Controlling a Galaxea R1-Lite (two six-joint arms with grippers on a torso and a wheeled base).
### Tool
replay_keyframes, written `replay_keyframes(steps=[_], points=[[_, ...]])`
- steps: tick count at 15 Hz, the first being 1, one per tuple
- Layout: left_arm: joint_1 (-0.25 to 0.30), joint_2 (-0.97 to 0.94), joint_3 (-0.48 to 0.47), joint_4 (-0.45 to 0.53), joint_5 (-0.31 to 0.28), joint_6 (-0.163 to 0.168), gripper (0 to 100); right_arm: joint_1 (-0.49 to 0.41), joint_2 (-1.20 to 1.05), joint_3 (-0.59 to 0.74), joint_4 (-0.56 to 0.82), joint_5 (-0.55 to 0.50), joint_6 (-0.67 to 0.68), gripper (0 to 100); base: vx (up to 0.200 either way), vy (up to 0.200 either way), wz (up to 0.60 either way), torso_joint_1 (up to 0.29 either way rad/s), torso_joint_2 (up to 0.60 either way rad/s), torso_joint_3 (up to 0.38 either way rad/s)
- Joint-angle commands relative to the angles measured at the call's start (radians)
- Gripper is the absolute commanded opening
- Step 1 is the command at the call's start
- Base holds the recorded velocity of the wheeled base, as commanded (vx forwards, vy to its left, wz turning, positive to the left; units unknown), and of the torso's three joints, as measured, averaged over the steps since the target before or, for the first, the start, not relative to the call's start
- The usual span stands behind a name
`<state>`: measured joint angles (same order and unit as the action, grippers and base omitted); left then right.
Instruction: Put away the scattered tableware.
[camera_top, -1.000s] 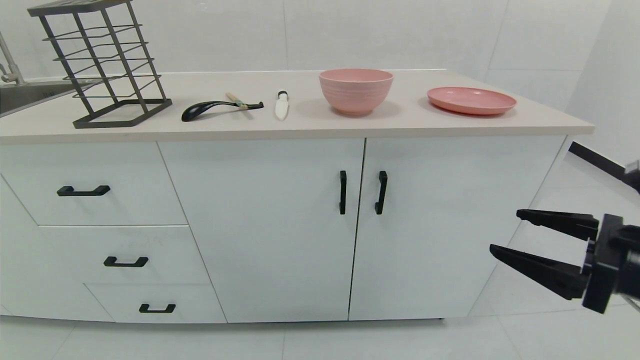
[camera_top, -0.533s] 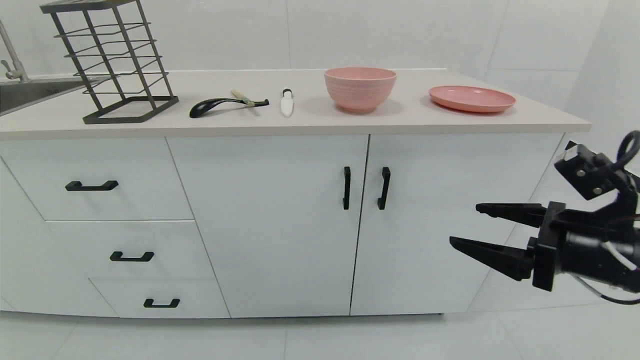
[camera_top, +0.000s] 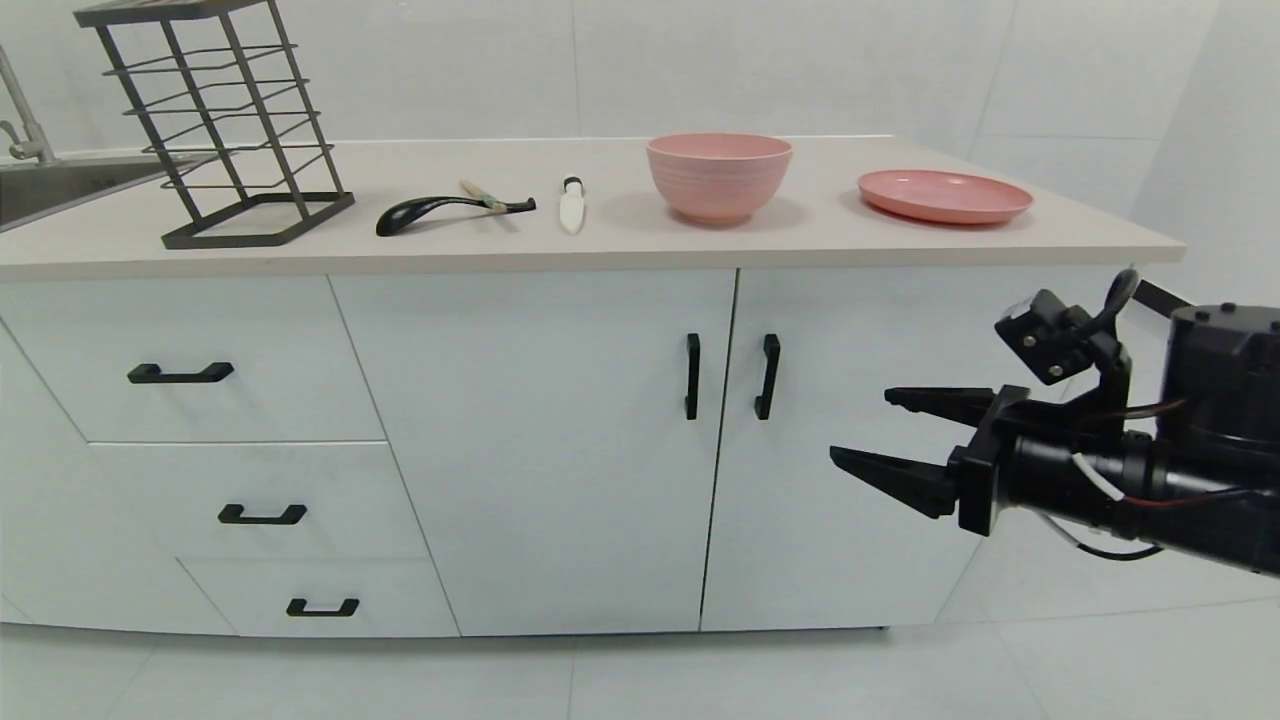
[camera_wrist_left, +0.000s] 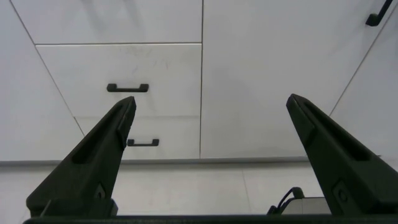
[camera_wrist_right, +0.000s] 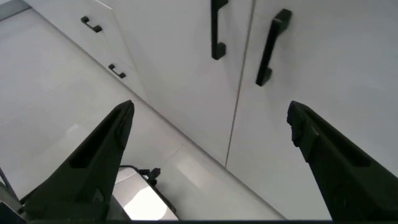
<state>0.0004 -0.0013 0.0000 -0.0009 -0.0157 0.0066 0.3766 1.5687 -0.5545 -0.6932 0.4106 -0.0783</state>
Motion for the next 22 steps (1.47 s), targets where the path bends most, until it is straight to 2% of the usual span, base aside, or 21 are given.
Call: replay_keyframes(steps=[1, 5, 7, 9, 13, 17, 18, 19, 20, 21, 22], points=[[0.0, 0.001, 0.0, -0.001, 0.0, 0.0, 100, 0.015, 0.073, 0.002, -0.023, 0.0, -0.015, 100, 0.0, 0.0, 0.0, 0.0, 0.0, 0.0], [0.001, 0.001, 0.0, 0.001, 0.002, 0.001, 100, 0.013, 0.126, -0.009, -0.068, 0.0, -0.14, 100, 0.0, 0.0, 0.0, 0.0, 0.0, 0.0], [0.001, 0.001, 0.0, 0.001, 0.002, 0.006, 100, 0.007, 0.142, -0.009, -0.092, -0.003, -0.138, 100, 0.0, 0.0, 0.0, 0.0, 0.0, 0.0], [0.001, 0.001, 0.0, 0.001, 0.002, 0.006, 100, 0.004, 0.159, 0.007, -0.18, 0.002, -0.136, 100, 0.0, 0.0, 0.0, 0.0, 0.0, 0.0], [0.001, 0.001, 0.0, 0.001, 0.002, 0.006, 100, 0.013, 0.194, -0.038, -0.19, 0.0, -0.138, 100, 0.0, 0.0, 0.0, 0.0, 0.0, 0.0], [0.001, 0.001, 0.0, -0.001, -0.001, 0.0, 100, 0.05, 0.195, -0.009, -0.19, -0.003, -0.132, 100, 0.0, 0.0, 0.0, 0.0, 0.0, 0.0], [0.001, 0.001, 0.0, -0.001, -0.006, 0.001, 100, 0.053, 0.194, 0.004, -0.192, -0.003, -0.132, 100, 0.0, 0.0, 0.0, 0.0, 0.0, 0.0], [0.001, 0.001, -0.015, -0.042, -0.056, 0.001, 100, 0.054, 0.182, 0.057, -0.203, -0.001, -0.129, 100, 0.0, 0.0, 0.0, 0.0, 0.0, 0.0], [0.001, 0.014, -0.132, -0.157, -0.072, -0.017, 100, 0.054, 0.157, 0.091, -0.215, -0.001, -0.123, 100, 0.0, 0.0, 0.0, 0.0, 0.0, 0.0], [-0.002, 0.096, -0.273, -0.185, -0.079, -0.025, 100, 0.054, 0.136, 0.107, -0.218, -0.003, -0.098, 100, 0.0, 0.0, 0.0, 0.0, 0.0, 0.0], [-0.002, 0.122, -0.322, -0.171, -0.084, -0.023, 100, 0.053, 0.134, 0.105, -0.22, -0.003, -0.089, 100, 0.0, 0.0, 0.0, 0.0, 0.0, 0.0]])
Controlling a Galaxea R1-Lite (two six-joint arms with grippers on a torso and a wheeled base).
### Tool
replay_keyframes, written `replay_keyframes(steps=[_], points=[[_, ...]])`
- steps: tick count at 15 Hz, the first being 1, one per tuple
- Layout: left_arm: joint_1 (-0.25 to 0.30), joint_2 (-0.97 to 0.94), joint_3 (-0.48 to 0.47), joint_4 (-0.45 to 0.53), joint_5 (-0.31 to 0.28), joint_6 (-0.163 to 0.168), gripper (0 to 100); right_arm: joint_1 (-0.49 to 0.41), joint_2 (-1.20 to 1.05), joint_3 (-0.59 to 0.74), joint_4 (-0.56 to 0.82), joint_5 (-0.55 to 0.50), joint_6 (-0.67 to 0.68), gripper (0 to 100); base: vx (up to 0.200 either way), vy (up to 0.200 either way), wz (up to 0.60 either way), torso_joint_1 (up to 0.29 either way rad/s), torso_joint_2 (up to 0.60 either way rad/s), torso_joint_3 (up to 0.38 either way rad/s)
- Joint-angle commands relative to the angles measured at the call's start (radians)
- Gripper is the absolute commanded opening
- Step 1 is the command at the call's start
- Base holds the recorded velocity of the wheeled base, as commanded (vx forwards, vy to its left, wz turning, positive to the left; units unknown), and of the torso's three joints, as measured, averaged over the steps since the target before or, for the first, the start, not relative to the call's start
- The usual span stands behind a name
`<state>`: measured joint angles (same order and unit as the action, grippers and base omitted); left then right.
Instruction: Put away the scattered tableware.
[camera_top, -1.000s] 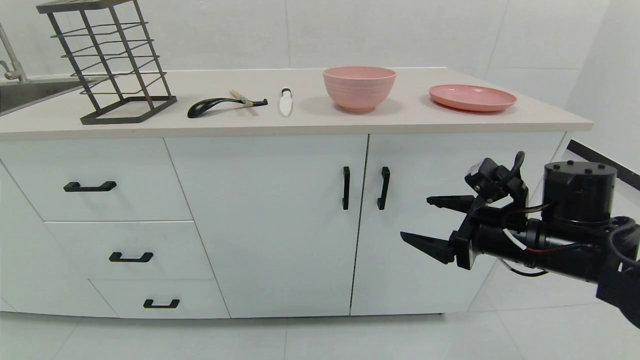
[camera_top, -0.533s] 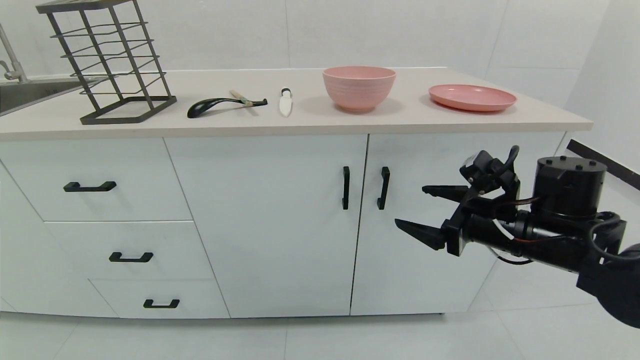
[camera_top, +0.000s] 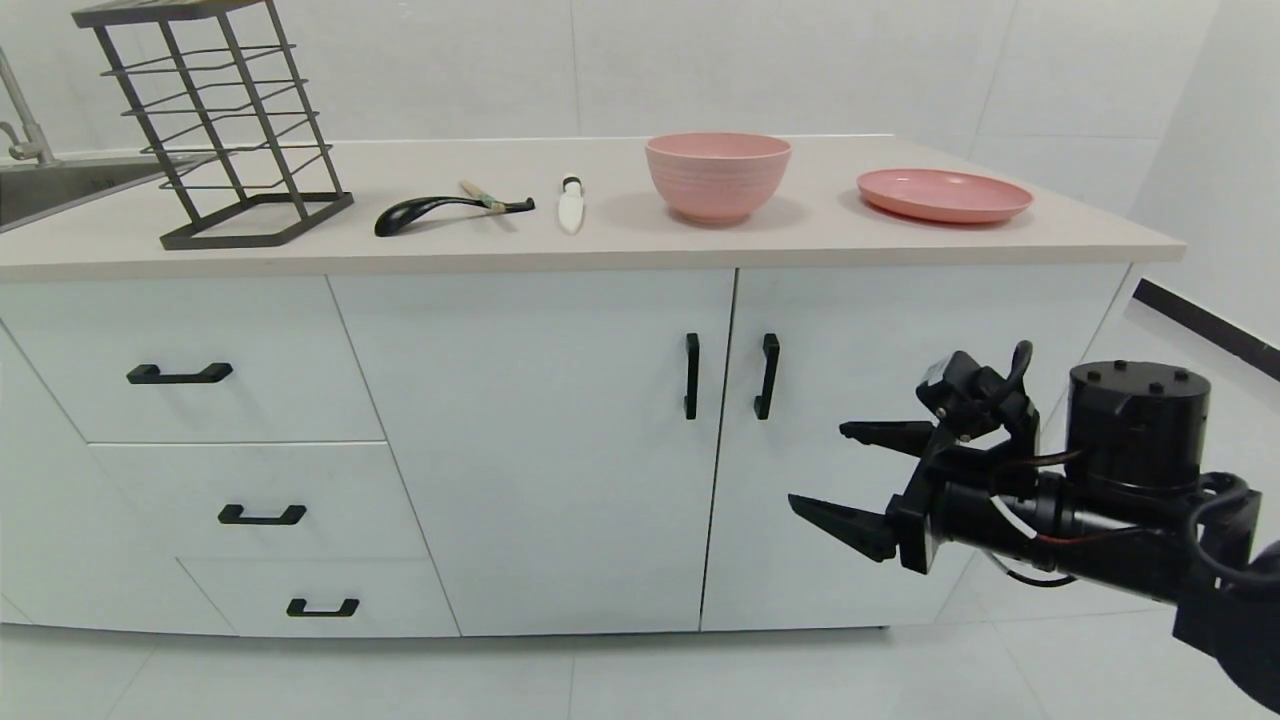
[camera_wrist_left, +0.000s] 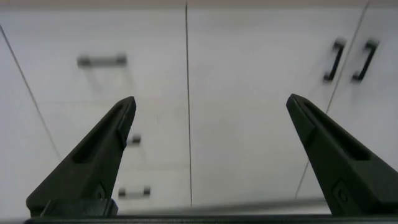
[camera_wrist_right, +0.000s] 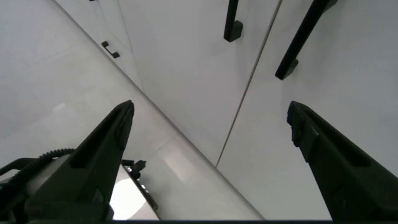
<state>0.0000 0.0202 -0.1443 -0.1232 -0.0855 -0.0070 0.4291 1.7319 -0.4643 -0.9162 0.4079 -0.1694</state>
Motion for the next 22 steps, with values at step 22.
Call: replay_keyframes(steps=[22], points=[[-0.65, 1.232, -0.192, -0.546, -0.241, 0.167, 100, -0.047, -0.025, 0.047, -0.059, 0.052, -0.001, 100, 0.0, 0.0, 0.0, 0.0, 0.0, 0.0]])
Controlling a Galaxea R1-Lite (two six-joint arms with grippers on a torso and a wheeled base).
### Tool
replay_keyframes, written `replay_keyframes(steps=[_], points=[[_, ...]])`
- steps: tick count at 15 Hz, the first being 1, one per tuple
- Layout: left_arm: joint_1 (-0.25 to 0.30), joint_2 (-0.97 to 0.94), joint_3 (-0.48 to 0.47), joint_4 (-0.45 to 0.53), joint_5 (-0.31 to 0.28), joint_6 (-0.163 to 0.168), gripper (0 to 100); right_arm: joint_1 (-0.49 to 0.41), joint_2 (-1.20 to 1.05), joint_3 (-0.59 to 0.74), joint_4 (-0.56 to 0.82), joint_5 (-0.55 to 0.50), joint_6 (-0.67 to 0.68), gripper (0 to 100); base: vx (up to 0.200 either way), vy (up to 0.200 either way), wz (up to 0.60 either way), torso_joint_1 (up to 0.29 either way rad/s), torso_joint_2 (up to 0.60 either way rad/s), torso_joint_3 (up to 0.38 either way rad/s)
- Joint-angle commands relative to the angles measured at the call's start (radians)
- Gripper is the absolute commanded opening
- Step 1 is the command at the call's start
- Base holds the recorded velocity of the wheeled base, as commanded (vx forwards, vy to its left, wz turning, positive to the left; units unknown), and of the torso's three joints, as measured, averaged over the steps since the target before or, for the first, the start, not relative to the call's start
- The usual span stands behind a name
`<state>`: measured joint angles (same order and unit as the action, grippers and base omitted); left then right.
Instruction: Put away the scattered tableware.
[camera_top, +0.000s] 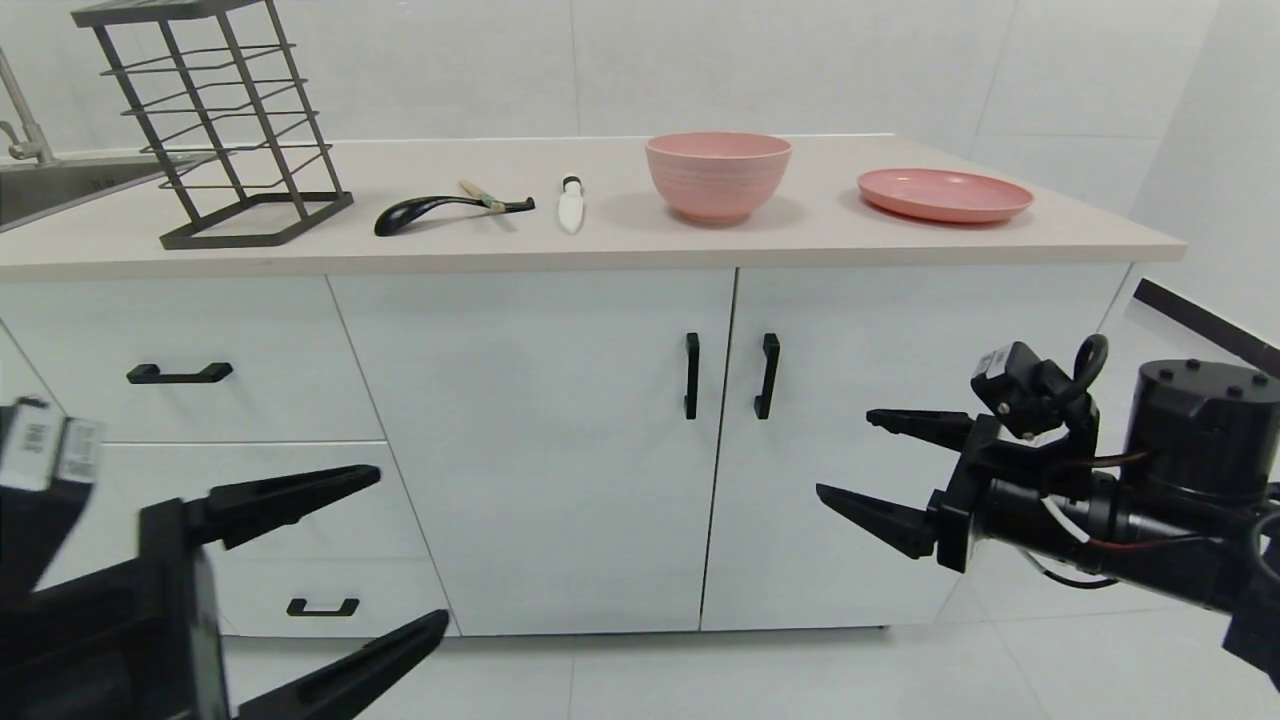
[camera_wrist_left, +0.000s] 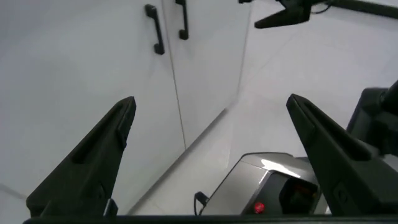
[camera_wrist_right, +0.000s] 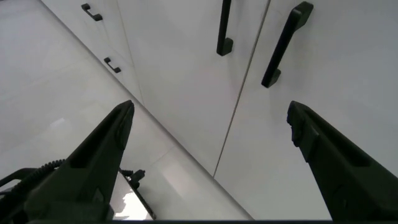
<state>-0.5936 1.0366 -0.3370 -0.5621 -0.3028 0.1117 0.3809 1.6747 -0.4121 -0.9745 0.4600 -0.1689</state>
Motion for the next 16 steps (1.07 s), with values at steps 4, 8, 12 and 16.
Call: replay_keyframes(steps=[4, 8, 12, 16], points=[[-0.055, 0.45, -0.01, -0.298, -0.205, 0.195, 100, 0.009, 0.155, -0.079, -0.043, 0.04, -0.006, 100, 0.0, 0.0, 0.0, 0.0, 0.0, 0.0], [-0.049, 0.594, -0.122, -0.417, -0.236, 0.195, 100, 0.009, 0.287, -0.174, -0.105, 0.043, -0.003, 100, 0.0, 0.0, 0.0, 0.0, 0.0, 0.0], [-0.069, 0.669, -0.254, -0.455, -0.234, 0.172, 100, 0.006, 0.359, -0.261, -0.107, 0.045, -0.004, 100, 0.0, 0.0, 0.0, 0.0, 0.0, 0.0], [-0.068, 0.754, -0.313, -0.501, -0.233, 0.164, 100, 0.006, 0.399, -0.303, -0.125, 0.043, -0.004, 100, 0.0, 0.0, 0.0, 0.0, 0.0, 0.0]])
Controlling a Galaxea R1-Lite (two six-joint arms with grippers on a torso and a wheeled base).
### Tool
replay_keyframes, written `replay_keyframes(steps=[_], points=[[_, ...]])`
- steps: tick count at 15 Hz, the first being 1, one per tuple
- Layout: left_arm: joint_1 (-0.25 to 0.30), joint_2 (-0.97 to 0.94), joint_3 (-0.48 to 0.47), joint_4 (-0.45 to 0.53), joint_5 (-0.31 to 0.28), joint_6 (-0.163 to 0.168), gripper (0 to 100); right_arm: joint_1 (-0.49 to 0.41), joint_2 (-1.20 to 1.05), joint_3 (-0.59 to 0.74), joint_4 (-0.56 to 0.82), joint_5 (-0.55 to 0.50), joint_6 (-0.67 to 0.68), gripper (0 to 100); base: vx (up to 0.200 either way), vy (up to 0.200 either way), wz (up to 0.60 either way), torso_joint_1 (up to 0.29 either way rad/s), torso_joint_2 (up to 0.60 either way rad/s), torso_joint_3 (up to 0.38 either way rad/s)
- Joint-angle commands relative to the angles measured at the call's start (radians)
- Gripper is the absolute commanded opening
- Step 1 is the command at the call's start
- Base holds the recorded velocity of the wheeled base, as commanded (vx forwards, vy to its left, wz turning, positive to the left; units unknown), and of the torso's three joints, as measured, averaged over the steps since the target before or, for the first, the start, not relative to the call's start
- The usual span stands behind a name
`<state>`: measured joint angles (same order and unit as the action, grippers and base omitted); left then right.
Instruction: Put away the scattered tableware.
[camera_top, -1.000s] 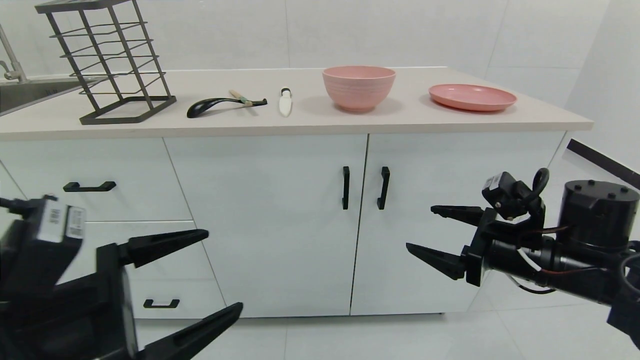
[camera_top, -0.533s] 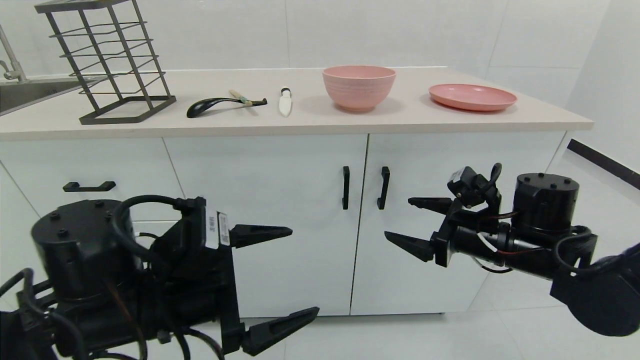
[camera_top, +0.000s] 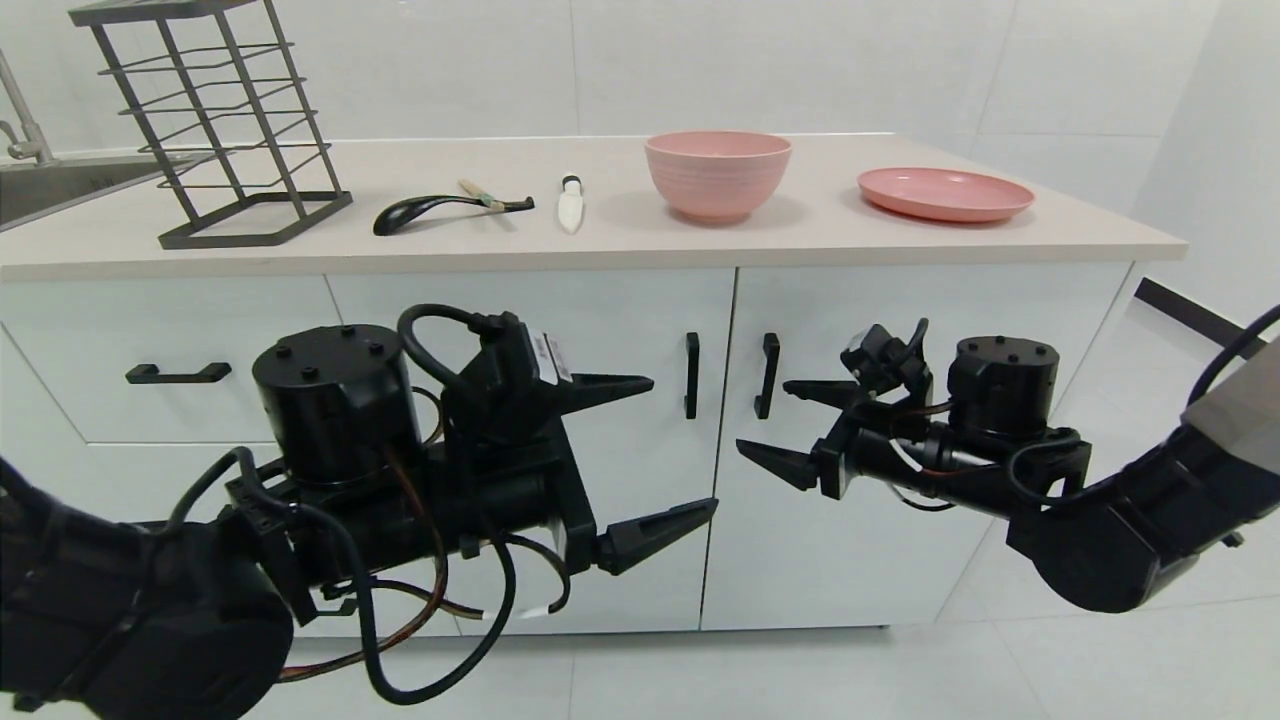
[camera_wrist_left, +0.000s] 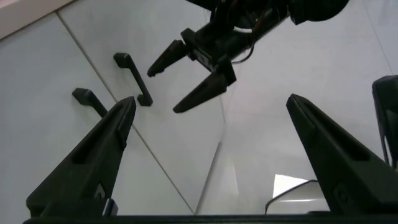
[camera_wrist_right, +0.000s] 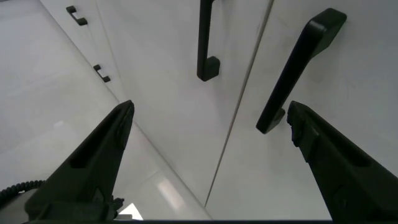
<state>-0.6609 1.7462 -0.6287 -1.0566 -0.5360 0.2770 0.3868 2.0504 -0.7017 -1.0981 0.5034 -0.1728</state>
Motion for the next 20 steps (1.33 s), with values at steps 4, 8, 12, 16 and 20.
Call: replay_keyframes(steps=[4, 8, 12, 16, 20], points=[[0.004, 0.116, -0.089, -0.08, 0.002, -0.03, 100, 0.001, 0.031, -0.056, 0.0, -0.002, 0.001, 100, 0.0, 0.0, 0.0, 0.0, 0.0, 0.0], [0.001, 0.187, -0.198, -0.082, 0.008, -0.032, 100, -0.003, 0.033, -0.093, 0.001, 0.0, 0.001, 100, 0.0, 0.0, 0.0, 0.0, 0.0, 0.0], [0.004, 0.217, -0.269, -0.083, 0.019, -0.061, 100, 0.001, 0.053, -0.114, 0.0, 0.006, -0.001, 100, 0.0, 0.0, 0.0, 0.0, 0.0, 0.0], [0.007, 0.239, -0.286, -0.083, 0.039, -0.067, 100, 0.004, 0.091, -0.133, -0.009, 0.063, -0.001, 100, 0.0, 0.0, 0.0, 0.0, 0.0, 0.0], [0.007, 0.282, -0.307, -0.132, 0.036, -0.117, 100, 0.018, 0.114, -0.142, -0.036, 0.118, 0.002, 100, 0.0, 0.0, 0.0, 0.0, 0.0, 0.0]])
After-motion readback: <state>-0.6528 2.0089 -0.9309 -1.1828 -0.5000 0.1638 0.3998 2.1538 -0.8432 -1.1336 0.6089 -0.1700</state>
